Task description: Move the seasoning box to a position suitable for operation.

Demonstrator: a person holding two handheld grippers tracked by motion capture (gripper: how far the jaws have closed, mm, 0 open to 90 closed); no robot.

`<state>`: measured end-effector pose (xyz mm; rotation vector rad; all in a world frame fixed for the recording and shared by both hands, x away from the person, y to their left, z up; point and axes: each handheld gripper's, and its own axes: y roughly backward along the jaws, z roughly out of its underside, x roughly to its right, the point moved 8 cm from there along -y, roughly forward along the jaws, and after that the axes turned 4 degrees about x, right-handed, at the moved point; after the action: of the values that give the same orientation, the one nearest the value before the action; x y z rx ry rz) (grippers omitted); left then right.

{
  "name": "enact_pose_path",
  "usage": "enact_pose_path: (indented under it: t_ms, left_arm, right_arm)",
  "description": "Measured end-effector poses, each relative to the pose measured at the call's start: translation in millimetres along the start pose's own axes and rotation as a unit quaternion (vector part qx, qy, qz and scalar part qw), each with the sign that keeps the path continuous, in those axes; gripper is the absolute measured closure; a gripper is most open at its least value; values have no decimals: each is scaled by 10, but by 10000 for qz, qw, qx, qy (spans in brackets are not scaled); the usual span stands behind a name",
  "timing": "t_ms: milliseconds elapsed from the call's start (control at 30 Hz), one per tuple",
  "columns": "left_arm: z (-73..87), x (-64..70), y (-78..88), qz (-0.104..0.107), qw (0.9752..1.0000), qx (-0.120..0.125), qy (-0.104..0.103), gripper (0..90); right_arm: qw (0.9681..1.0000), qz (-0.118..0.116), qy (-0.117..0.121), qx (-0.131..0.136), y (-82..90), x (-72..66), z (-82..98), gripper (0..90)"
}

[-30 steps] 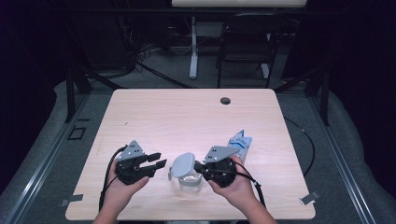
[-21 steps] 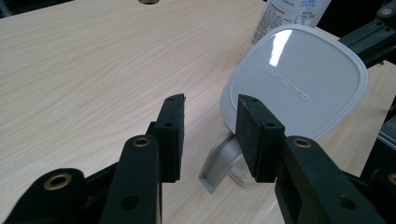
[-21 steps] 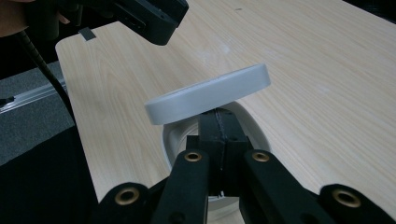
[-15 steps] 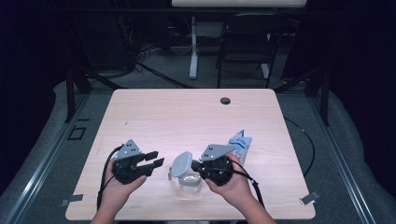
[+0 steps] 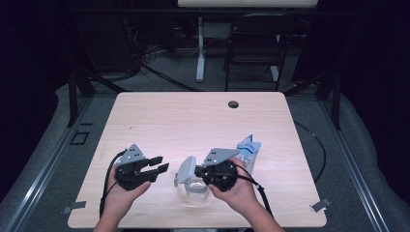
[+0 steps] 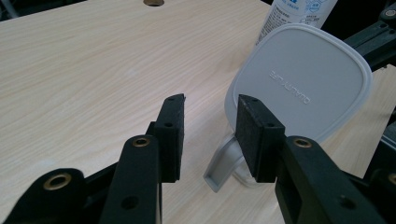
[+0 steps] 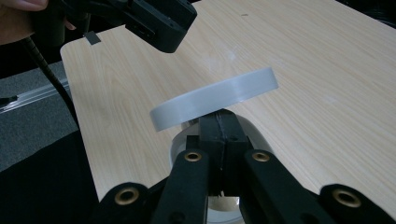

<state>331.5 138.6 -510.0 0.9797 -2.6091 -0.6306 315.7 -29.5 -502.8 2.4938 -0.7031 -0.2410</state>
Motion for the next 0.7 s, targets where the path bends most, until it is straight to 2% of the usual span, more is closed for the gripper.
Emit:
enact_pose_path:
  t_ms: [700]
  left_arm:
    - [44,-93,5,-76,9999,-4,121,627]
  right_arm:
    - [9998,-112,32,159,-103,-67,-171,892]
